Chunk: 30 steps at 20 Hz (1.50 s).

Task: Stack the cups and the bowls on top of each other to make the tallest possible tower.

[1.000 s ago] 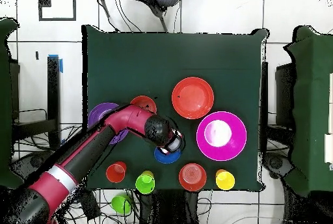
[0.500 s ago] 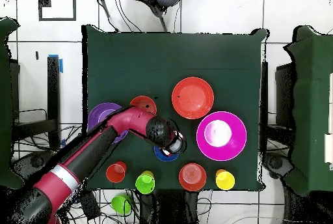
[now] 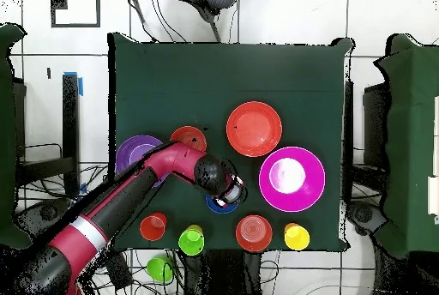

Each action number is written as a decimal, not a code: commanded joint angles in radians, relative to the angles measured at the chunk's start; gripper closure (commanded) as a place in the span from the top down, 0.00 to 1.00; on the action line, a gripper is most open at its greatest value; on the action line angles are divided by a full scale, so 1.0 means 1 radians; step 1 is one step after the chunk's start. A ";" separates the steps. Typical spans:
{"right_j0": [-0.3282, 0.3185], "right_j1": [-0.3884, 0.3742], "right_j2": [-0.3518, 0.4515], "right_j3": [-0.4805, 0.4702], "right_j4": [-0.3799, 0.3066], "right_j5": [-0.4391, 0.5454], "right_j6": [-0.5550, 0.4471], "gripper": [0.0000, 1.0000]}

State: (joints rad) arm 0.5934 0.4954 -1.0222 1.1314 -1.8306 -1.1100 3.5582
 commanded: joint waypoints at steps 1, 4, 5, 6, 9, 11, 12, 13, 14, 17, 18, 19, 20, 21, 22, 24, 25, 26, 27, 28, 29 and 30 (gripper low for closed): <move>0.005 0.022 0.116 -0.115 0.062 0.092 0.119 1.00; -0.006 -0.011 0.119 -0.093 0.075 0.094 0.081 1.00; -0.016 -0.033 0.116 -0.079 0.069 0.075 0.051 1.00; -0.026 -0.056 0.116 -0.068 0.073 0.068 0.034 1.00; -0.072 -0.163 0.110 -0.025 0.077 0.013 -0.041 1.00; -0.088 -0.199 0.103 -0.021 0.069 -0.013 -0.046 1.00; -0.092 -0.211 0.103 -0.019 0.067 -0.019 -0.046 1.00; -0.097 -0.229 0.103 -0.013 0.070 -0.019 -0.047 1.00; -0.100 -0.239 0.106 -0.010 0.069 -0.022 -0.048 1.00; -0.108 -0.261 0.110 -0.002 0.046 -0.028 -0.061 1.00; -0.111 -0.267 0.111 0.000 0.043 -0.027 -0.064 1.00; -0.115 -0.271 0.111 0.003 0.027 -0.031 -0.079 1.00; -0.120 -0.279 0.112 0.007 0.020 -0.035 -0.088 1.00; -0.128 -0.293 0.112 0.017 0.011 -0.039 -0.117 1.00; -0.134 -0.301 0.112 0.021 0.006 -0.038 -0.127 1.00; -0.144 -0.311 0.116 0.038 0.003 -0.005 -0.172 1.00; -0.145 -0.306 0.119 0.043 0.013 0.039 -0.196 1.00; -0.144 -0.297 0.117 0.045 0.015 0.077 -0.208 1.00; -0.151 -0.297 0.117 0.044 0.038 0.143 -0.230 1.00; -0.155 -0.296 0.120 0.044 0.037 0.159 -0.245 1.00; -0.166 -0.307 0.127 0.053 0.055 0.201 -0.282 1.00; -0.170 -0.311 0.132 0.059 0.057 0.217 -0.307 1.00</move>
State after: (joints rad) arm 0.4586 0.1835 -1.0238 1.1669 -1.8134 -1.0670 3.5408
